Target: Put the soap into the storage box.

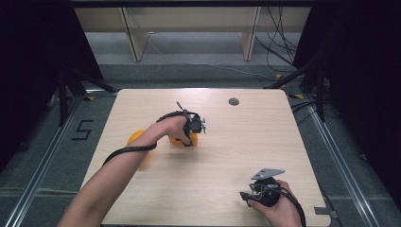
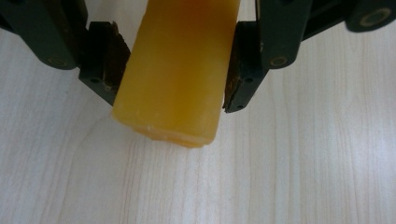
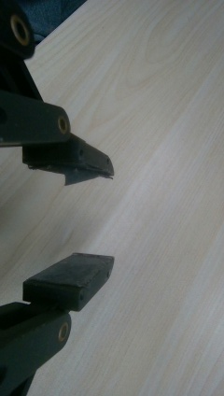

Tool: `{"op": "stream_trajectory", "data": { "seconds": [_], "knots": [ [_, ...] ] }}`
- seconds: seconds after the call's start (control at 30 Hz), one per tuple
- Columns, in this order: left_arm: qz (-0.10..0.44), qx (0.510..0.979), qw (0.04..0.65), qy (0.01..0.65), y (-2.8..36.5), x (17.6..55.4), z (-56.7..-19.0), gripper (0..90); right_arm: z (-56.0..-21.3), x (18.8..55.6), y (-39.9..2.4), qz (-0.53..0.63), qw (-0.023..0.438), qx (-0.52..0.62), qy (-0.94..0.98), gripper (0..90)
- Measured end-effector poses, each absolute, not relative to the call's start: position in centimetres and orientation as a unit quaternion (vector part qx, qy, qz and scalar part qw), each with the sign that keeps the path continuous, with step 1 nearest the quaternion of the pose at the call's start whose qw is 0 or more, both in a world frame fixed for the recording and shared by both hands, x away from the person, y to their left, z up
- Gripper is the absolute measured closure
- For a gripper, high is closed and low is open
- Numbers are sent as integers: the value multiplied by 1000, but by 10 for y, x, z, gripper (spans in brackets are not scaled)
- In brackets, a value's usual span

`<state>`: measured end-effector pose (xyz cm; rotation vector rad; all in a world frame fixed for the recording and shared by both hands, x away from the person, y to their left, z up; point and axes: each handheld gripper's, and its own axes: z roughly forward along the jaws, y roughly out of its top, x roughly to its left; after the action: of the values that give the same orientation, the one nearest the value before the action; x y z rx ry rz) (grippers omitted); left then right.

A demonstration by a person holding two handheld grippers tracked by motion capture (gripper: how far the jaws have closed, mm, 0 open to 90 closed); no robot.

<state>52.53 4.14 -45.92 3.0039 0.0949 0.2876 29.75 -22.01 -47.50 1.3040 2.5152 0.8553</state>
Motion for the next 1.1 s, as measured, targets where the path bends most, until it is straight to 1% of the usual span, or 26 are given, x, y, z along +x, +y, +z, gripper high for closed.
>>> {"op": "stream_trajectory", "data": {
  "seconds": [0.13,0.3,0.33,0.43,0.5,0.53,0.6,0.67,0.73,0.77,0.8,0.87,0.93,0.97,1.0,1.03,1.07,1.1],
  "knots": [
    [102,993,55,19,44,527,-458,542,-475,297,-220,288,89,439,846,503],
    [101,993,60,11,44,525,-459,563,-475,297,-220,287,89,440,846,502],
    [102,993,61,8,44,525,-459,584,-475,297,-220,287,89,440,846,502],
    [99,994,54,13,45,525,-457,601,-475,297,-220,287,89,440,846,502],
    [93,993,66,32,47,526,-455,603,-475,297,-220,287,89,440,846,502],
    [93,993,66,32,47,526,-455,603,-475,297,-220,287,89,440,846,502],
    [76,991,88,67,50,526,-450,604,-476,298,-220,288,88,440,846,502],
    [72,990,89,77,50,526,-449,604,-476,298,-219,289,88,443,844,502],
    [59,988,90,115,49,523,-443,605,-475,298,-220,285,93,442,845,502],
    [59,988,90,115,49,523,-443,605,-475,298,-220,285,93,442,845,502],
    [46,983,101,146,49,520,-439,604,-476,298,-219,289,89,442,844,501],
    [42,981,109,156,50,520,-436,604,-476,298,-220,287,89,440,846,501],
    [26,972,124,199,51,518,-431,604,-476,298,-219,289,88,444,844,500],
    [14,962,142,235,53,515,-426,604,-476,298,-220,288,88,441,845,500],
    [14,962,142,235,53,515,-426,604,-476,298,-220,288,88,441,845,500],
    [6,943,151,298,55,511,-420,605,-476,298,-219,289,88,442,845,500],
    [6,943,151,298,55,511,-420,605,-476,298,-219,289,88,442,845,500],
    [5,922,167,350,56,509,-417,605,-476,298,-219,289,88,442,845,499]
  ]
}}
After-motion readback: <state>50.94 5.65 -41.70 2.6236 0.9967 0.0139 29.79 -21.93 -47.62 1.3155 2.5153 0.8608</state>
